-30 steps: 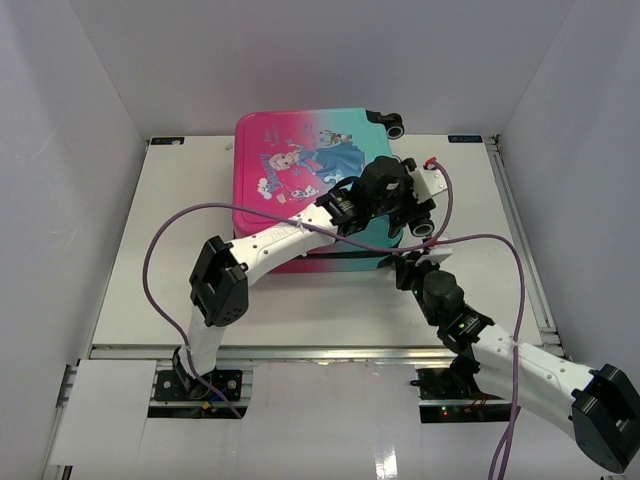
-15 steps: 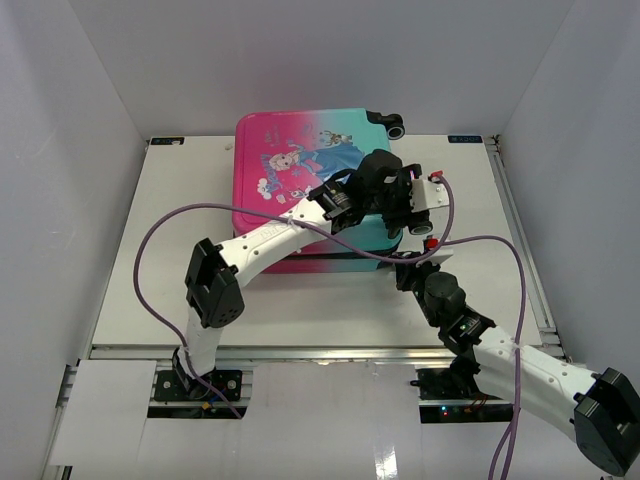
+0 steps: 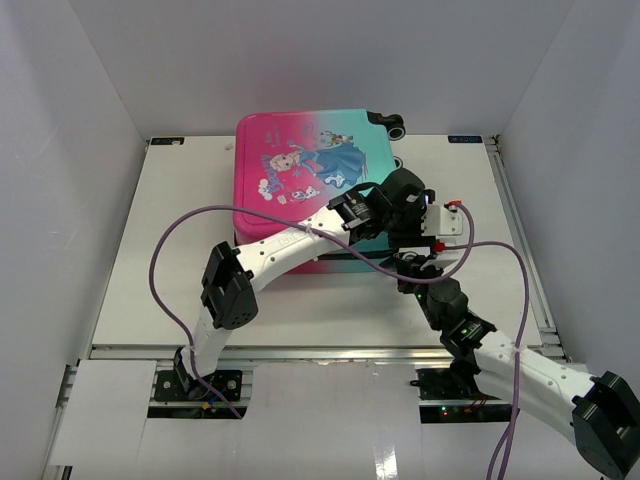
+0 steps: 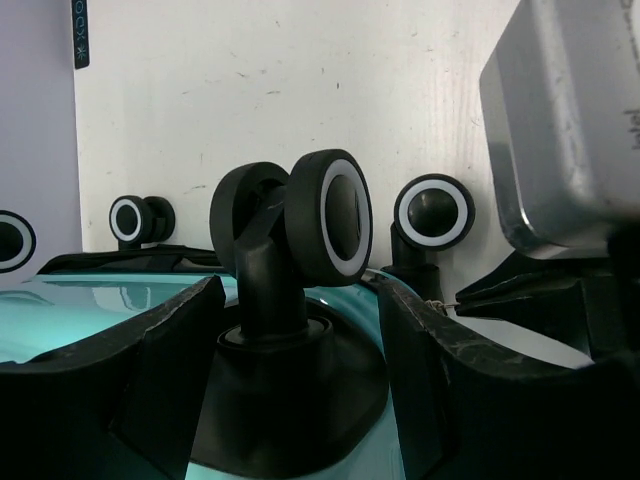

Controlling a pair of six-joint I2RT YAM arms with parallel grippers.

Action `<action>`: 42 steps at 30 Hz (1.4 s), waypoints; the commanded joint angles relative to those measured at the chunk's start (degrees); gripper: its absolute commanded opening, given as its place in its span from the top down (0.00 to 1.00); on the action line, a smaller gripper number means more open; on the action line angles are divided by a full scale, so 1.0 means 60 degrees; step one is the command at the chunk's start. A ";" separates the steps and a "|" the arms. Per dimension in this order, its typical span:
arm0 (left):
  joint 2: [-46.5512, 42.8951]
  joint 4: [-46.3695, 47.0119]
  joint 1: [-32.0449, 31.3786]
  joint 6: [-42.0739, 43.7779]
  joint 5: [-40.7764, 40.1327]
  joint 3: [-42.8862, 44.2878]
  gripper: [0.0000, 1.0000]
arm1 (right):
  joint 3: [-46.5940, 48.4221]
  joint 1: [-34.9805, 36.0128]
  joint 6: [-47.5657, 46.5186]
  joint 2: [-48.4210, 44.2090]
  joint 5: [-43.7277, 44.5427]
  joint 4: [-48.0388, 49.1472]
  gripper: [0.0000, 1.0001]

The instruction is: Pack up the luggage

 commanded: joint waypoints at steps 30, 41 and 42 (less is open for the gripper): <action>-0.1862 0.2099 0.0707 -0.3498 -0.2301 -0.4983 1.00 | -0.0175 -0.0202 -0.0109 0.0000 0.2612 0.0290 0.92; -0.4097 0.3032 0.1799 -0.4901 -0.2167 -0.8397 1.00 | 0.0525 -0.0946 -0.0661 0.0969 0.1197 0.0879 0.92; -0.4167 0.3081 0.1823 -0.4930 -0.2198 -0.8488 1.00 | 0.0587 -0.0961 -0.0630 0.1238 0.1173 0.0948 0.92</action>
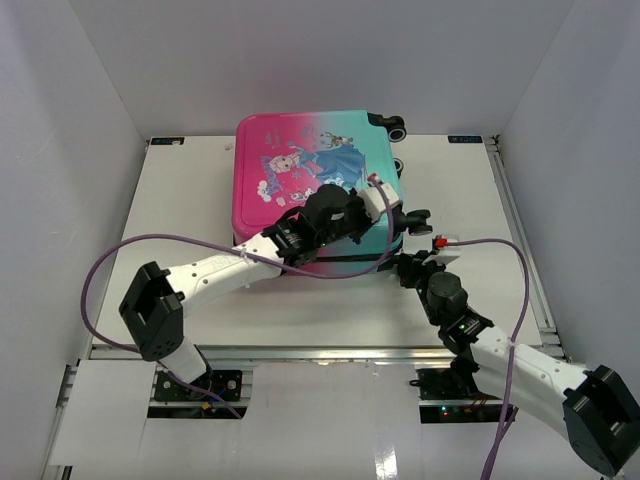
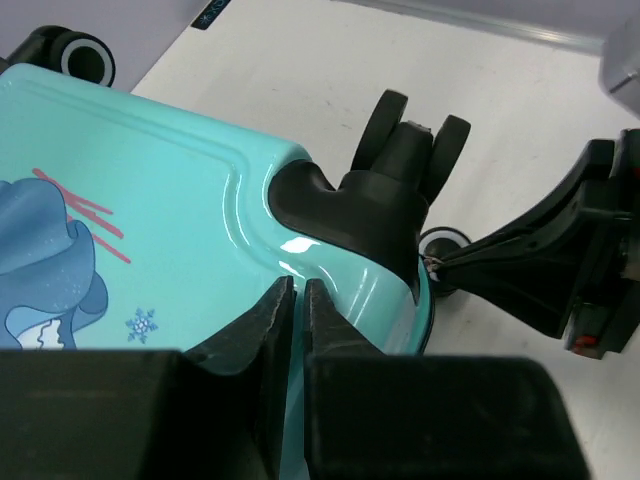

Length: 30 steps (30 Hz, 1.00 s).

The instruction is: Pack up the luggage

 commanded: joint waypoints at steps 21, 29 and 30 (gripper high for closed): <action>-0.0154 -0.2418 0.2305 -0.1321 -0.1064 -0.2499 1.00 | 0.0240 -0.2309 0.1123 0.1840 0.0423 0.2020 0.92; -0.0139 -0.2304 0.2570 -0.1371 -0.1098 -0.2633 1.00 | 0.0818 -0.3026 0.1409 0.3253 -0.1670 0.2748 0.92; -0.0154 -0.2289 0.2593 -0.1371 -0.1106 -0.2663 1.00 | 0.0924 -0.3110 0.1432 0.3361 -0.1944 0.2778 0.92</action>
